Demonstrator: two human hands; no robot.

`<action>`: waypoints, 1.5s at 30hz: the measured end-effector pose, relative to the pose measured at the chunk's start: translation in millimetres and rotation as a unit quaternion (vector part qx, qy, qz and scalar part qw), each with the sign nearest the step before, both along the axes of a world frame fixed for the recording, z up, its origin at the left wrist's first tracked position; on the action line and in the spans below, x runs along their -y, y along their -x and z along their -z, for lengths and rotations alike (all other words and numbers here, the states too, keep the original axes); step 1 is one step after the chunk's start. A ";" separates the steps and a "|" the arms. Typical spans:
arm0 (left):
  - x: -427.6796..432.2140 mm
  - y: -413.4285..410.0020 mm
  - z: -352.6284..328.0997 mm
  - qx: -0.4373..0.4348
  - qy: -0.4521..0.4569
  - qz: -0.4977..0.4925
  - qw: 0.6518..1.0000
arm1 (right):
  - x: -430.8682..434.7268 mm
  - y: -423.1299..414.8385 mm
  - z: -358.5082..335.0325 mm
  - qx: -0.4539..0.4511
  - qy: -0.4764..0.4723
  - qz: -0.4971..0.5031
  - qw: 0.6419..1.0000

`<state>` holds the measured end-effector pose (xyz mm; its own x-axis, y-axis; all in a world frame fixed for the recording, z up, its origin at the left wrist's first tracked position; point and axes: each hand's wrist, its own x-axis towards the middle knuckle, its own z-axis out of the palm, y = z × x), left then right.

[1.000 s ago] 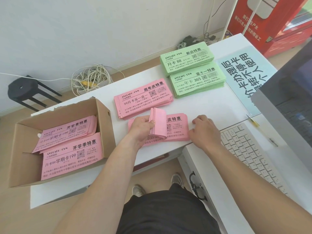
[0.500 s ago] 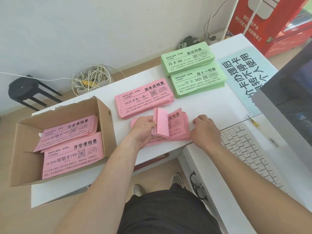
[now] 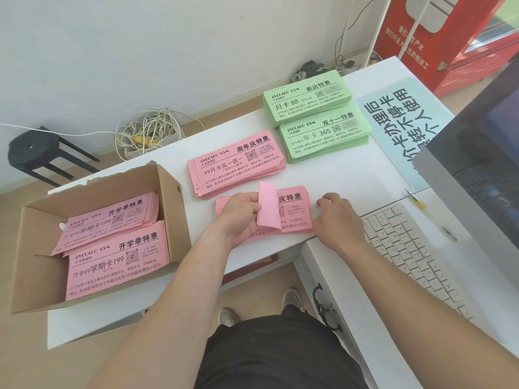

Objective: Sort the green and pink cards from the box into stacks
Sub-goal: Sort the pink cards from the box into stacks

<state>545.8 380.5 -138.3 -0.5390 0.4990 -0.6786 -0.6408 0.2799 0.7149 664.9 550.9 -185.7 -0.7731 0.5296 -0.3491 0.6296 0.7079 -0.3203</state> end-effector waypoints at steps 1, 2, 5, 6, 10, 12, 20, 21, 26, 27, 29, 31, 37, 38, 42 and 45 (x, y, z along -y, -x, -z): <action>-0.5 -0.4 1.3 0.005 -0.006 0.001 1.000 | 0.1 -0.6 -0.3 0.002 0.000 -0.001 1.000; -1.3 -0.7 2.7 0.011 -0.010 -0.002 1.000 | 0.0 -1.1 -0.4 0.004 0.001 -0.003 1.000; -3.6 -1.2 6.2 0.027 -0.005 -0.030 0.999 | -0.1 -2.6 0.0 0.006 -0.001 -0.013 1.000; -4.7 -1.4 7.3 0.029 -0.003 -0.035 0.999 | -0.4 -3.2 -0.1 0.007 -0.003 -0.016 1.000; -7.3 -1.5 11.2 0.023 0.009 -0.037 0.999 | -5.7 -5.0 -3.9 0.018 0.004 -0.033 0.999; -7.3 -1.0 7.6 0.004 0.025 -0.022 0.999 | -10.5 -3.3 -7.6 0.030 0.005 -0.032 0.999; 3.0 37.6 -9.6 -0.317 0.217 0.033 0.923 | -18.7 64.1 -33.0 -0.041 0.041 -0.021 0.998; 2.7 46.1 -8.6 -0.365 0.261 0.046 0.892 | -16.6 78.6 -34.5 -0.051 0.063 -0.034 0.996; -7.3 80.9 2.3 -0.507 0.351 0.154 0.772 | -3.6 138.5 -37.4 -0.076 0.091 -0.046 0.992; -11.2 86.1 5.5 -0.522 0.347 0.174 0.760 | -2.1 147.8 -36.8 -0.071 0.089 -0.041 0.993; -17.7 95.6 13.0 -0.532 0.348 0.206 0.744 | -0.6 163.6 -33.8 -0.049 0.078 -0.037 0.995; -20.4 101.8 19.9 -0.523 0.355 0.219 0.743 | -0.1 175.6 -29.4 -0.023 0.076 -0.032 0.996; -16.1 115.8 30.9 -0.522 0.331 0.194 0.762 | 8.5 200.2 -21.1 0.022 0.060 0.023 0.998; -14.9 118.6 31.5 -0.522 0.326 0.195 0.764 | 11.4 204.5 -20.0 0.022 0.060 0.037 0.997; -11.1 124.4 33.8 -0.511 0.315 0.193 0.776 | 20.3 215.7 -19.4 0.016 0.071 0.082 0.994; -11.0 123.2 34.2 -0.524 0.312 0.192 0.769 | 18.4 217.2 -25.6 0.017 0.083 0.104 0.991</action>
